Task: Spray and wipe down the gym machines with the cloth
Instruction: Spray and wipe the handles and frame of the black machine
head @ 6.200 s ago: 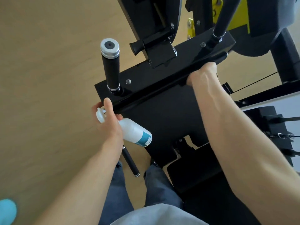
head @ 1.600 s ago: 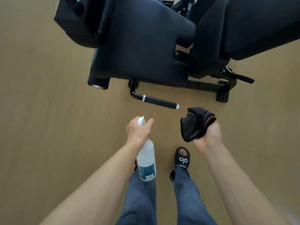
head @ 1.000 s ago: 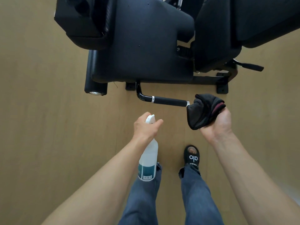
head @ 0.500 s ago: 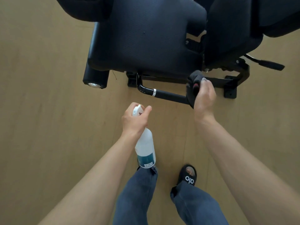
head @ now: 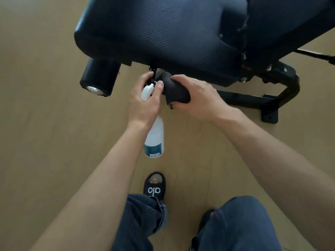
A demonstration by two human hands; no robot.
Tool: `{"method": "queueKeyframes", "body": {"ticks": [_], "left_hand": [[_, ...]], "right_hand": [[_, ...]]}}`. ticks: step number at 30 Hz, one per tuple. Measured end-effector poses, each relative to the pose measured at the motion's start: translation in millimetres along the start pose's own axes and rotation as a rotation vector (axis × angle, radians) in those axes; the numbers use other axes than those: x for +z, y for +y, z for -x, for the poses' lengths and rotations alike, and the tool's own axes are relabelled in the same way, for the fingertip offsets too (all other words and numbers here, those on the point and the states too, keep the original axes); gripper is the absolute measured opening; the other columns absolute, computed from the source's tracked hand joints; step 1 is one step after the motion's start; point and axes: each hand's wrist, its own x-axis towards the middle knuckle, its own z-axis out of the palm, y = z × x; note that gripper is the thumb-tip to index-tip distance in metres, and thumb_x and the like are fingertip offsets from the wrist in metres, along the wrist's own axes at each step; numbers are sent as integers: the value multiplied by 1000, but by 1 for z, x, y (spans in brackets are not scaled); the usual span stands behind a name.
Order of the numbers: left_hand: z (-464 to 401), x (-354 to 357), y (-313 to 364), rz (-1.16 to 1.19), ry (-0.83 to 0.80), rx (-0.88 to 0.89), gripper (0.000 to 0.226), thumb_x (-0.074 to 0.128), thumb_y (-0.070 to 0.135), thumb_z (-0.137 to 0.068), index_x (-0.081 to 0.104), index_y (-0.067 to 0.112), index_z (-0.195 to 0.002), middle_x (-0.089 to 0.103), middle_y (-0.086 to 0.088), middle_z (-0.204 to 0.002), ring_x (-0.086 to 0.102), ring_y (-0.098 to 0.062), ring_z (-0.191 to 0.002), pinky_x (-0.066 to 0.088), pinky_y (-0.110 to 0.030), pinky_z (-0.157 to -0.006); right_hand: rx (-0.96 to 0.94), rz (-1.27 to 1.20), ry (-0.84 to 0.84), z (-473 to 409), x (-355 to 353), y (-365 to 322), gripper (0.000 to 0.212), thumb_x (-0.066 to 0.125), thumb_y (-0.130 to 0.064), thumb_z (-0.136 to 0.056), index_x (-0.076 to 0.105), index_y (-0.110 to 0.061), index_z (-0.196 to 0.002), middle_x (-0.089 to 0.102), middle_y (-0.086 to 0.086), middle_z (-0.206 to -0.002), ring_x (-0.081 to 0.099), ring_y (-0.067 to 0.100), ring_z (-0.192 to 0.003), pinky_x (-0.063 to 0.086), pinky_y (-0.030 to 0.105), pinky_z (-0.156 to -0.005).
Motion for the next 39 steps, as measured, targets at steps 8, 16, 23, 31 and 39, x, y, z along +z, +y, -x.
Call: {"method": "queueKeyframes", "body": {"ticks": [8, 16, 23, 31, 39], "left_hand": [[-13, 8, -25, 82, 66, 206, 24, 68, 44, -94, 70, 34, -116, 71, 6, -111, 72, -29, -93, 62, -35, -68], [-5, 20, -27, 165, 140, 270, 14, 67, 30, -101, 69, 28, -115, 69, 6, -101, 65, -8, -64, 53, -19, -54], [-2, 24, -24, 203, 168, 254, 17, 67, 31, -100, 72, 27, -116, 65, 9, -95, 62, -12, -67, 52, -17, -57], [-4, 23, -28, 186, 137, 274, 21, 65, 33, -102, 68, 26, -122, 64, 10, -96, 62, -13, -67, 52, -16, -59], [-10, 23, -32, 171, 137, 317, 21, 65, 33, -101, 68, 22, -120, 69, -1, -101, 60, -13, -59, 52, -18, -55]], "right_hand": [[52, 2, -270, -41, -5, -19, 46, 85, -42, -62, 62, -29, -100, 69, -7, -89, 69, 13, -76, 60, 34, -64], [-85, 341, 360, -18, 38, -3, 22, 63, -31, -86, 53, -27, -105, 47, -8, -78, 45, 25, -69, 33, 33, -65], [-192, 516, 699, 8, 59, 41, 34, 73, -21, -80, 58, -15, -110, 69, 0, -83, 65, 26, -63, 33, 30, -53], [-9, 473, 566, 39, 41, 78, 24, 67, -28, -86, 48, -19, -98, 51, -8, -71, 41, 21, -58, 24, 29, -53], [93, 6, -141, -7, -4, 32, 29, 81, -25, -54, 65, -24, -78, 68, -1, -76, 69, 22, -72, 55, 33, -57]]}}
